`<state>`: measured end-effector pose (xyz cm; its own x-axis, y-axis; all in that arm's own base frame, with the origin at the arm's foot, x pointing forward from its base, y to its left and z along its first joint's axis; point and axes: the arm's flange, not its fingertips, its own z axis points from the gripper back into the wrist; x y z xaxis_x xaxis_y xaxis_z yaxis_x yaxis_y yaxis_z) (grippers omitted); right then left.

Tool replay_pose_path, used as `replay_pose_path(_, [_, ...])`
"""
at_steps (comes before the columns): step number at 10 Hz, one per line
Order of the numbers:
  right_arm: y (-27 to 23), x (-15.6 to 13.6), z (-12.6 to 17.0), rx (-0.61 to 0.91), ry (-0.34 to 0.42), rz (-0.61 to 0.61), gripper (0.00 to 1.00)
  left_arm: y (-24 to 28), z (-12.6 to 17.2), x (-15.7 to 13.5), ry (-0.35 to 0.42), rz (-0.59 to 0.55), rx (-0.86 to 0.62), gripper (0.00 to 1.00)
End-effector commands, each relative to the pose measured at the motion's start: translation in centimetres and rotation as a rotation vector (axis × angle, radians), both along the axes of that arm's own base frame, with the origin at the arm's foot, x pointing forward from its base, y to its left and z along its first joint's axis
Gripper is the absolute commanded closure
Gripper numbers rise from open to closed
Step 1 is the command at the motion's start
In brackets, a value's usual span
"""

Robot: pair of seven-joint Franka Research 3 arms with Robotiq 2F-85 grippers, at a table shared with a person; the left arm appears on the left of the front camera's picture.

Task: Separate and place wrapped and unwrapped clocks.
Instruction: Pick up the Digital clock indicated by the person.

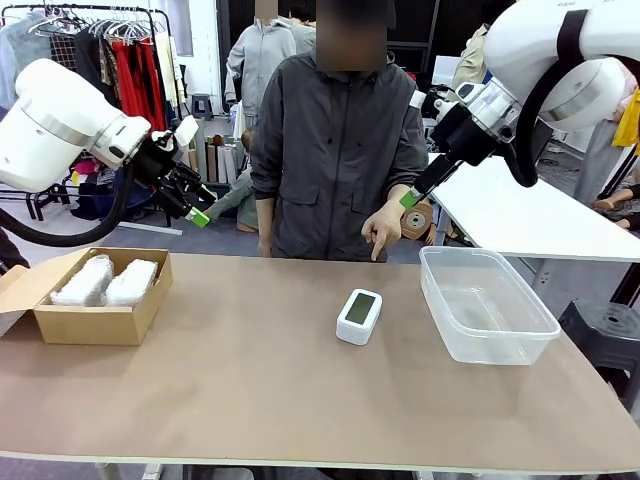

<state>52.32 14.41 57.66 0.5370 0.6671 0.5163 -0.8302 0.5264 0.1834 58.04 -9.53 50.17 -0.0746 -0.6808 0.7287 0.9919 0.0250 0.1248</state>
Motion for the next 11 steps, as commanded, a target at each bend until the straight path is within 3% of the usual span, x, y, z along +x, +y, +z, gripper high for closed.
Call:
replay_pose_path(1, [0.0, 0.0, 0.0, 0.000, 0.000, 0.000, 0.00, 0.1, 0.1, -0.2, -0.007, -0.004, 0.001, 0.00])
replay_pose_path(3, [2.1, -0.5, 0.4, -0.019, 0.053, -0.167, 0.00, 0.1, 0.1, -0.2, -0.007, -0.004, 0.001, 0.00])
replay_pose_path(6, [6.2, -2.1, -0.3, -0.102, 0.139, -0.317, 0.00, 0.1, 0.1, -0.2, -0.007, -0.004, 0.001, 0.00])
replay_pose_path(7, [7.6, -2.1, -1.3, -0.190, 0.161, -0.470, 0.00, 0.1, 0.1, -0.2, -0.007, -0.004, 0.001, 0.00])
replay_pose_path(8, [9.2, -2.1, -2.4, -0.266, 0.133, -0.586, 0.00, 0.1, 0.1, -0.2, -0.007, -0.004, 0.001, 0.00])
replay_pose_path(9, [10.7, -2.1, -3.7, -0.310, 0.179, -0.666, 0.00, 0.1, 0.1, -0.2, -0.007, -0.004, 0.001, 0.00])
replay_pose_path(11, [11.9, -1.5, -5.5, -0.403, 0.171, -0.711, 0.00, 0.1, 0.1, -0.2, -0.007, -0.004, 0.001, 0.00])
